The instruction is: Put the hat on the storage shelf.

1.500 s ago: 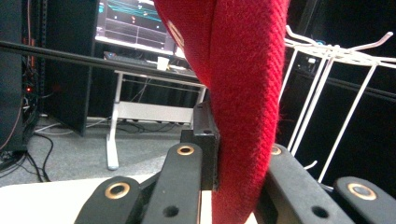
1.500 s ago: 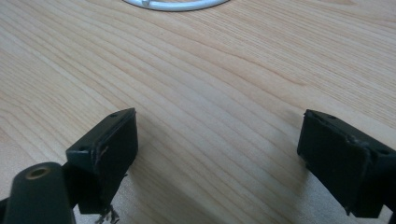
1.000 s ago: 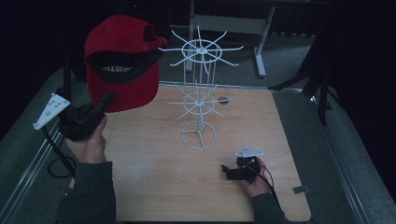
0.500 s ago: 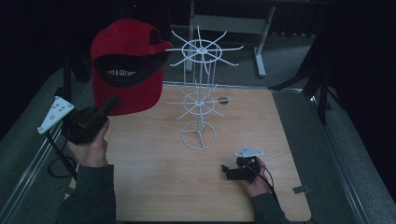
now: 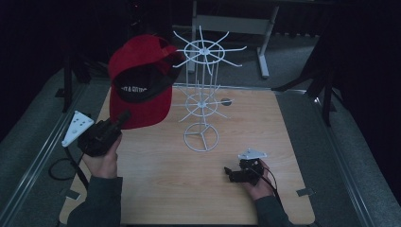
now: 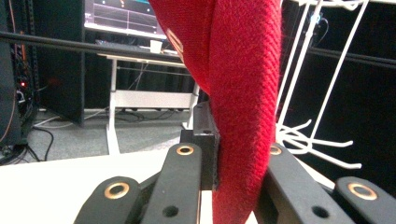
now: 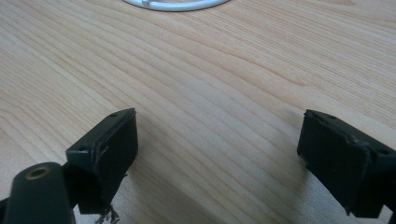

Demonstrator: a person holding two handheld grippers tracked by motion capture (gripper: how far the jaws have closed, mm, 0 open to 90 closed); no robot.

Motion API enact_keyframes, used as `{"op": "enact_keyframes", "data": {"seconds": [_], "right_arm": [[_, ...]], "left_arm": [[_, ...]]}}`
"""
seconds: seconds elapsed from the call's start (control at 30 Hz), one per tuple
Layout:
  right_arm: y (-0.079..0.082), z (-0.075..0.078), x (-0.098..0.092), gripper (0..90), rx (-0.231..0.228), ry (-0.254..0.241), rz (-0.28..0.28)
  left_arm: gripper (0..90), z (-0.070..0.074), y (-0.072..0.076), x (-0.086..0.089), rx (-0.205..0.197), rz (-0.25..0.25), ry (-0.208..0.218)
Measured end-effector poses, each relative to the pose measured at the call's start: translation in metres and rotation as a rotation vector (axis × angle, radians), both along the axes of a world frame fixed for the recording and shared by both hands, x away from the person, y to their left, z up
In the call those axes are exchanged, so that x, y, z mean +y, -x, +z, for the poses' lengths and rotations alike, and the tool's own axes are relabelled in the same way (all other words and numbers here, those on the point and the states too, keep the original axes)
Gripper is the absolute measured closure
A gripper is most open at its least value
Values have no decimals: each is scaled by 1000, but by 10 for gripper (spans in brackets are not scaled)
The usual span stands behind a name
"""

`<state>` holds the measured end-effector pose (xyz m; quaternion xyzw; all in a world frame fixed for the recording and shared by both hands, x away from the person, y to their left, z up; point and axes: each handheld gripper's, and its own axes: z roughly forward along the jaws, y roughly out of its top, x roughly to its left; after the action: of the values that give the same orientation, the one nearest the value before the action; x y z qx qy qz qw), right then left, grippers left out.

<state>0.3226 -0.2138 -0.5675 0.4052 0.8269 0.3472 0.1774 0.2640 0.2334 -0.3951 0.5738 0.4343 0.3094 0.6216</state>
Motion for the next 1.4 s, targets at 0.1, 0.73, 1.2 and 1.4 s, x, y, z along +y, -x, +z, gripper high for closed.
{"op": "enact_keyframes", "data": {"seconds": [0.1,0.73,1.2,1.4], "right_arm": [[0,0,0,121,-1,-1,-1],[0,0,0,121,-1,-1,0],[0,0,0,121,-1,-1,0],[0,0,0,121,-1,-1,0]], "left_arm": [[853,-11,-1,-1,13,-5,0],[750,-26,0,-1,42,-7,-65],[433,-21,0,7,60,32,-45],[398,-17,3,14,48,34,-31]]}}
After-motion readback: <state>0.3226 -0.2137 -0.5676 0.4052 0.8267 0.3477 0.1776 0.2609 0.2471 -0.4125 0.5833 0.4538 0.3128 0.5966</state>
